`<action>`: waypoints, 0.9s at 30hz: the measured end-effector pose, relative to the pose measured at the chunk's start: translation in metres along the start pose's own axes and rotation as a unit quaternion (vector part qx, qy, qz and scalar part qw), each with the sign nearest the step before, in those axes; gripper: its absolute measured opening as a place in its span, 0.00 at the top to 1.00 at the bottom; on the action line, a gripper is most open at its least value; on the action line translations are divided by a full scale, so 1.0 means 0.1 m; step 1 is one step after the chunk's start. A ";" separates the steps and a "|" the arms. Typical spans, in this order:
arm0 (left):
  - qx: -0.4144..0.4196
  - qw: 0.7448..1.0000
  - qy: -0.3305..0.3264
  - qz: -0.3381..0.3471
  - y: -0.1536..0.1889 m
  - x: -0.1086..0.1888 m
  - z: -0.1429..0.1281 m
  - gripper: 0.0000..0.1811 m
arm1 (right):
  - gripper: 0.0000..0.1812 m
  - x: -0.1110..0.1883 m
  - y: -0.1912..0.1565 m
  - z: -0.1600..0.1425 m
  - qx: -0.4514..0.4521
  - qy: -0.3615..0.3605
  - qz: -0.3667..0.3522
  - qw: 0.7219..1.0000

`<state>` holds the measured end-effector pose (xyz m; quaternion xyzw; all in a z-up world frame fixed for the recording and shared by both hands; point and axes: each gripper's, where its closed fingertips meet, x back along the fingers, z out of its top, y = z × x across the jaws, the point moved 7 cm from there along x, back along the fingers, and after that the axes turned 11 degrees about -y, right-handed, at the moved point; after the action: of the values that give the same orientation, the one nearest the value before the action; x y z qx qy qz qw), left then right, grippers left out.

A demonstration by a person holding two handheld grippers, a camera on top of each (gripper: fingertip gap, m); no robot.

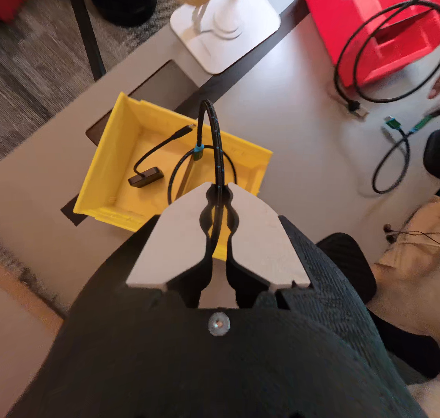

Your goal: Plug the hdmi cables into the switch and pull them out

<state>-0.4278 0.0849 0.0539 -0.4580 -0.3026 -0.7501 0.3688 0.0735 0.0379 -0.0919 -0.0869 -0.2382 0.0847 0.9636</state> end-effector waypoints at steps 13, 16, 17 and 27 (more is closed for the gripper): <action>-0.001 0.961 0.202 -0.187 1.77 -0.74 -0.18 0.96 | 0.88 0.15 -0.18 0.03 0.017 0.020 0.004 1.000; 0.060 0.949 0.217 -0.222 1.72 -1.43 -0.50 0.96 | 0.88 0.20 -0.20 -0.06 0.007 0.012 0.001 1.000; 0.075 0.945 0.227 -0.225 1.68 -1.60 -0.60 0.96 | 0.88 0.21 -0.20 -0.09 0.004 0.010 -0.001 1.000; -0.002 0.982 0.184 0.034 1.42 -1.78 -1.18 0.84 | 0.88 0.18 -0.15 -0.19 -0.014 0.023 0.001 1.000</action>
<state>-0.3098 -0.0372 -0.1382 -0.3229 -0.2125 -0.8091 0.4426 0.0998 0.0243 -0.0972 -0.1026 -0.2172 0.0805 0.9674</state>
